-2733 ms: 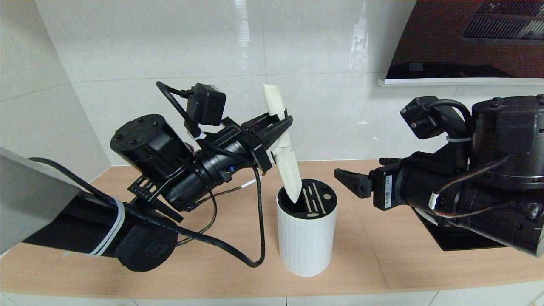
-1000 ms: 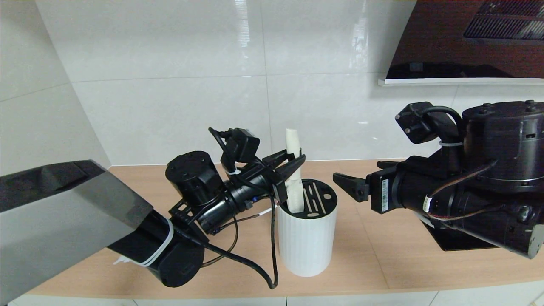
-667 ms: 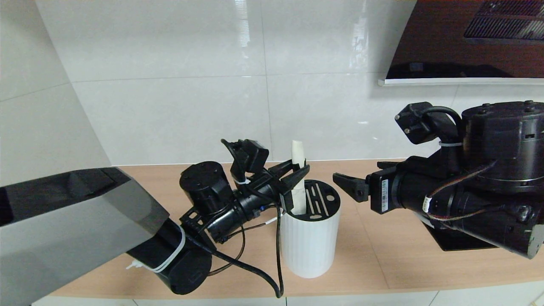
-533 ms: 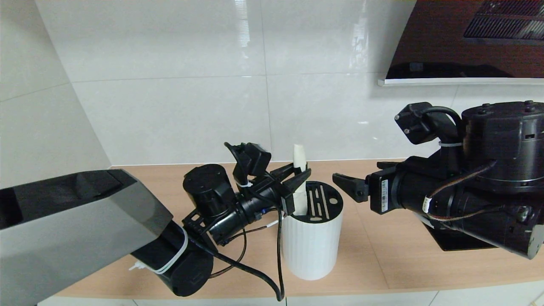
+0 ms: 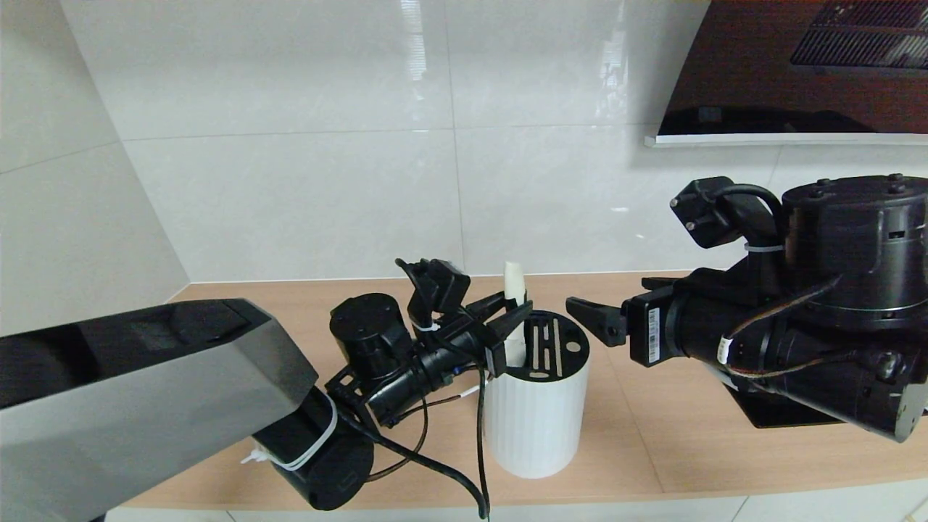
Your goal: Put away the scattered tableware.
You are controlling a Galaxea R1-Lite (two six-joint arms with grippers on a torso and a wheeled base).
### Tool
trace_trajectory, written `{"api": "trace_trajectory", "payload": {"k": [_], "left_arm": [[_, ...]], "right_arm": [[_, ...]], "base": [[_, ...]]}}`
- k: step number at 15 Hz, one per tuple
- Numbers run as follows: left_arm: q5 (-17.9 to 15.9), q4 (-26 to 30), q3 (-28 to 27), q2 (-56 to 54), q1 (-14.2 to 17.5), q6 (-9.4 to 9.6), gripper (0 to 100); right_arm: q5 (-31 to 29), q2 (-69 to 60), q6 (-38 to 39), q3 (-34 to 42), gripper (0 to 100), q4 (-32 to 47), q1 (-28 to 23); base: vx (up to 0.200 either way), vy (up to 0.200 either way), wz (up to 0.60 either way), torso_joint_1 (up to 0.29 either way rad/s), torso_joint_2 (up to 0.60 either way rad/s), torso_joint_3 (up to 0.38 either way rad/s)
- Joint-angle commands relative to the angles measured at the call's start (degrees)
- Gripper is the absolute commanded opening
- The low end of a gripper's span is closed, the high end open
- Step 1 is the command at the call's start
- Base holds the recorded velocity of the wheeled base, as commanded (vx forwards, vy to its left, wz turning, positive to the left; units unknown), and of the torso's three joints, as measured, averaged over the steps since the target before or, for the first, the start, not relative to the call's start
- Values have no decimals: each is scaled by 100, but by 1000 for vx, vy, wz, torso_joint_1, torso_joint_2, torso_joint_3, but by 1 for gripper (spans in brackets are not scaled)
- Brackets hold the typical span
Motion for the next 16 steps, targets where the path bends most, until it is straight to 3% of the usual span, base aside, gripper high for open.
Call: {"api": "trace_trajectory", "payload": {"k": [1, 7, 8, 14, 16], "left_arm": [[-8, 44, 2, 141, -2, -3, 0], [1, 36, -24, 124, -2, -3, 0], [27, 36, -24, 88, -2, -3, 100], [326, 36, -68, -281, 7, -21, 100], [660, 36, -59, -448, 15, -21, 100]], "right_arm": [[1, 10, -1, 0, 100, -3, 1], [1, 10, -1, 0, 100, -12, 1], [1, 10, -1, 0, 100, -3, 1], [1, -7, -1, 0, 100, -12, 1], [1, 2, -1, 0, 100, -12, 1]], "base": [[0, 0, 0, 0, 0, 0], [0, 0, 0, 0, 0, 0], [0, 0, 0, 0, 0, 0], [0, 0, 0, 0, 0, 0], [0, 0, 0, 0, 0, 0]]}}
